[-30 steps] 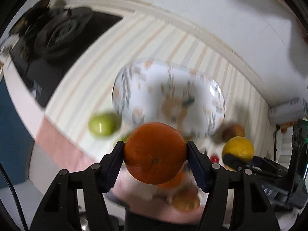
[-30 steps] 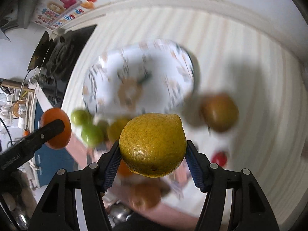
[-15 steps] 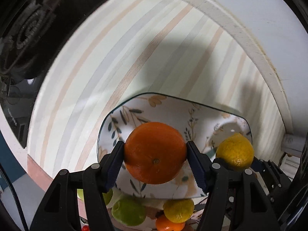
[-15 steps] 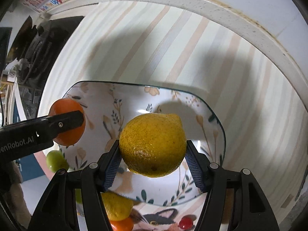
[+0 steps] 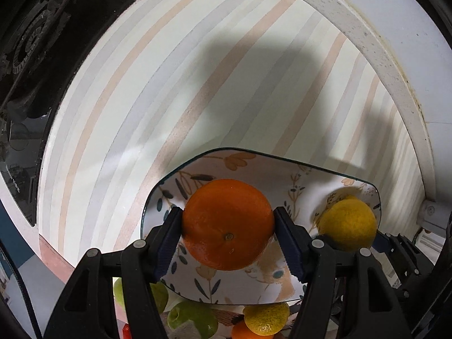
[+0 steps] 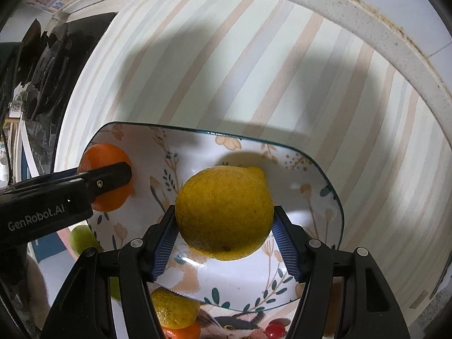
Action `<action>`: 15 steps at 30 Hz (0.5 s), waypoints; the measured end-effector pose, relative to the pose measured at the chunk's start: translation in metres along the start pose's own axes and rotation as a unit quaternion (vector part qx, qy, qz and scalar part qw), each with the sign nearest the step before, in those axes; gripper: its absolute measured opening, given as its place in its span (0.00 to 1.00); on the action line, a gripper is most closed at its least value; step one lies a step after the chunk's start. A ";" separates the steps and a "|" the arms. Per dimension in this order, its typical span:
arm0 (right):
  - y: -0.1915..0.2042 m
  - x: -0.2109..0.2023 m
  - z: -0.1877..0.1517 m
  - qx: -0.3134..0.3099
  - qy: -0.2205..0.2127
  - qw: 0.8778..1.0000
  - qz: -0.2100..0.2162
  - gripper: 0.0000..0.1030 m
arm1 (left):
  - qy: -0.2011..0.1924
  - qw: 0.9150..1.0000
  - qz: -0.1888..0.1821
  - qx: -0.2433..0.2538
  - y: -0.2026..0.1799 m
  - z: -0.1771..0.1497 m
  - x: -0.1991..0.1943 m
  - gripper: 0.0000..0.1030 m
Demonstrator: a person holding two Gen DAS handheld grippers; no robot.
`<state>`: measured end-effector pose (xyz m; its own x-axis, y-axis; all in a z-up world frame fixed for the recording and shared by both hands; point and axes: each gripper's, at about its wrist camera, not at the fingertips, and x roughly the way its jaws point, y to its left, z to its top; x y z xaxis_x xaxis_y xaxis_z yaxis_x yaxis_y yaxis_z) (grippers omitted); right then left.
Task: Organize fruits
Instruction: 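Carry both fruits onto the white plate and open both tools, then lift both tools back from the plate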
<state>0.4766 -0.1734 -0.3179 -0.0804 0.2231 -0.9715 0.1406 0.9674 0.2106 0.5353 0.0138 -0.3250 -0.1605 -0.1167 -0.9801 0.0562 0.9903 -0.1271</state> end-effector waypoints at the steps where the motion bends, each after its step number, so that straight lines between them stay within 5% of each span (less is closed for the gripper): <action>1: -0.004 -0.001 0.003 0.003 -0.002 1.000 0.002 0.74 | -0.001 1.000 0.003 -0.001 0.003 -0.001 0.002 0.61; 3: -0.007 -0.006 0.007 0.005 -0.004 1.000 0.001 0.85 | -0.001 1.000 0.003 -0.006 0.004 -0.001 0.002 0.63; 5: -0.010 -0.011 0.006 0.007 -0.006 1.000 -0.002 0.88 | -0.010 1.000 0.004 -0.005 0.007 -0.004 -0.001 0.92; 15: -0.017 -0.045 -0.031 -0.002 -0.035 0.999 -0.030 0.88 | -0.064 0.998 0.026 0.012 0.001 -0.034 -0.043 0.92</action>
<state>0.4472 -0.1964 -0.2748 -0.0191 0.1562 -0.9875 0.1338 0.9792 0.1523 0.5092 0.0225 -0.2779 -0.0287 -0.0754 -0.9967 0.0860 0.9933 -0.0777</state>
